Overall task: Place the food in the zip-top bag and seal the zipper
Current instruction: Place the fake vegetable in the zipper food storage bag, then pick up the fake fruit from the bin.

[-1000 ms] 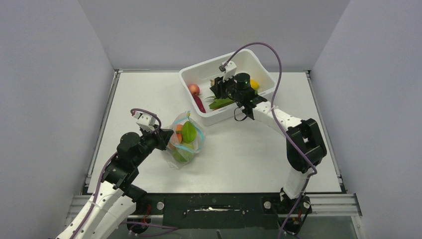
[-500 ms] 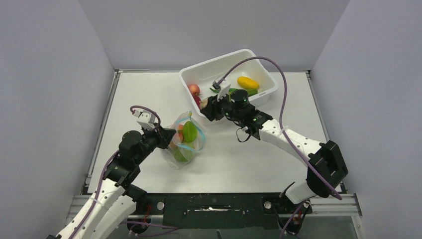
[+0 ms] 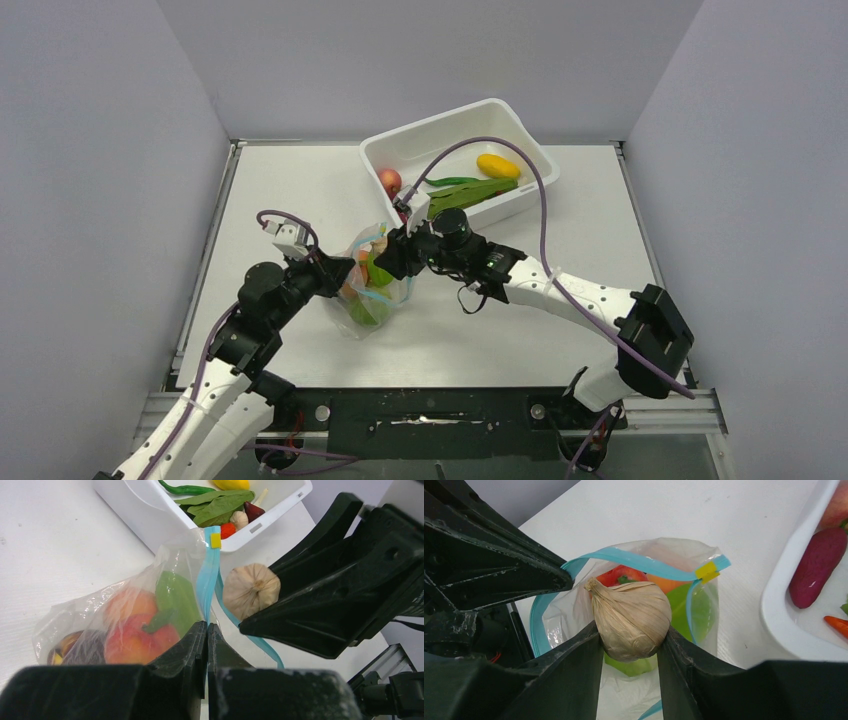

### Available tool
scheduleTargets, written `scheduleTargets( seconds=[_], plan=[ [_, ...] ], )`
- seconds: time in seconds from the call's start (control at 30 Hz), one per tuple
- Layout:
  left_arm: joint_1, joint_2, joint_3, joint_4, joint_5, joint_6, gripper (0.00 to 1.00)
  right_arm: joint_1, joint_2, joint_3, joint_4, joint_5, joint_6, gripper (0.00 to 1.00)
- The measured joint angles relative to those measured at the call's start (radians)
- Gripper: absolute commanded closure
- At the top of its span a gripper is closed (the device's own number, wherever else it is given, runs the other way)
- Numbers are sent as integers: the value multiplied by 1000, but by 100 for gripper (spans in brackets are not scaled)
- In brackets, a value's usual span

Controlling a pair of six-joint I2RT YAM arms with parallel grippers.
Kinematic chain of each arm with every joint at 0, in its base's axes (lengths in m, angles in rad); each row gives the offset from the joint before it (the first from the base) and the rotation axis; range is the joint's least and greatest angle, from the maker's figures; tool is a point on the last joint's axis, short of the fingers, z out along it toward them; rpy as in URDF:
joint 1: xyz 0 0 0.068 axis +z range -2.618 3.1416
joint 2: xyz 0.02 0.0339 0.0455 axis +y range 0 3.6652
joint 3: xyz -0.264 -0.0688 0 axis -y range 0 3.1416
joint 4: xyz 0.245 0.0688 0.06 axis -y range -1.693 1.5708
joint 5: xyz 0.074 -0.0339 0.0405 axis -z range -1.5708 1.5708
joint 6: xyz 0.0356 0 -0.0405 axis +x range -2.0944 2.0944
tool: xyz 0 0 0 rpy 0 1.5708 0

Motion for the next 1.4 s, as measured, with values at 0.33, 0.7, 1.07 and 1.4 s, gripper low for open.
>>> scheduleTargets(
  seconds=[0.33,0.7,1.07,1.4],
  plan=[
    [0,4,0,4,0,-21,100,45,78,59,-132,97,-8,38],
    [0,-1,0,5,0,-27,100,45,-3,65,-192,167,-7,42],
    [0,-9,32,-24,-26,12,100,31,-21,66,-277,276,-35,44],
    [0,-35,30,-54,-73,124,100,-231,-72,81,-246,151,-145,41]
  ],
)
